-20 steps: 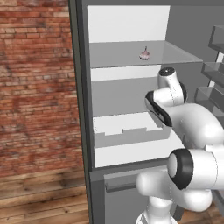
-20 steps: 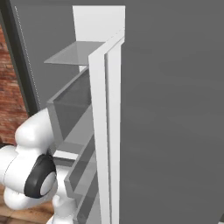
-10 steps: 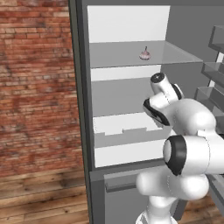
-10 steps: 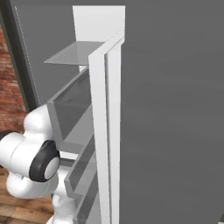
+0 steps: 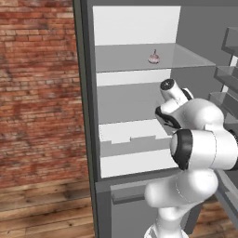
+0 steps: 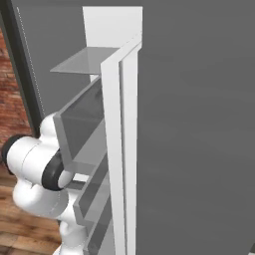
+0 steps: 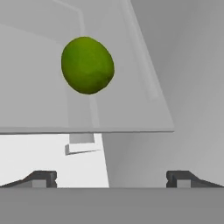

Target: Grab the garlic and lime from the fridge, place them in the blender, close the lid, and turn on the blender to create a marinade.

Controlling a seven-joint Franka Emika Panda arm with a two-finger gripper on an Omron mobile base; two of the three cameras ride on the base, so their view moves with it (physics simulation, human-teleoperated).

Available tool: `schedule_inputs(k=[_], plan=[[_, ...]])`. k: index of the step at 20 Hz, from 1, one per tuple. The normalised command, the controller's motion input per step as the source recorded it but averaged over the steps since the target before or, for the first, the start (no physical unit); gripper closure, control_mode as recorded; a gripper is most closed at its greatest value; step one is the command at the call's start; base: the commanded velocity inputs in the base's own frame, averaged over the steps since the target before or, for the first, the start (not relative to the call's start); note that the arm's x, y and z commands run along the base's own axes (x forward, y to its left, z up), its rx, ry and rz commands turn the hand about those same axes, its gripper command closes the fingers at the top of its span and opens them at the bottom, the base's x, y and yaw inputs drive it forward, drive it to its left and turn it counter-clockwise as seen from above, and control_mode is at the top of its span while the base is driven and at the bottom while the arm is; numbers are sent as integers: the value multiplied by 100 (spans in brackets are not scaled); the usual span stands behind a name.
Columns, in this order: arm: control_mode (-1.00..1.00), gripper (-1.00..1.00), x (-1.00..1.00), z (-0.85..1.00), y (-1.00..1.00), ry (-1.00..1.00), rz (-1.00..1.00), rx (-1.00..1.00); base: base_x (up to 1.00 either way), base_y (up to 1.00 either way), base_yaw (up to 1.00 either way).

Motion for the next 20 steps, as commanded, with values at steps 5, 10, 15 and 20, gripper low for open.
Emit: schedule_inputs(k=[5,10,15,20], plan=[[-100,-100,49,-2,0,2,0,0,0,0,0],[-100,-100,43,-3,-3,4,0,0,0,0,0],[-100,-100,32,-16,-12,1,0,0,0,0,0],[-100,-100,34,-21,-8,0,0,0,0,0,0]])
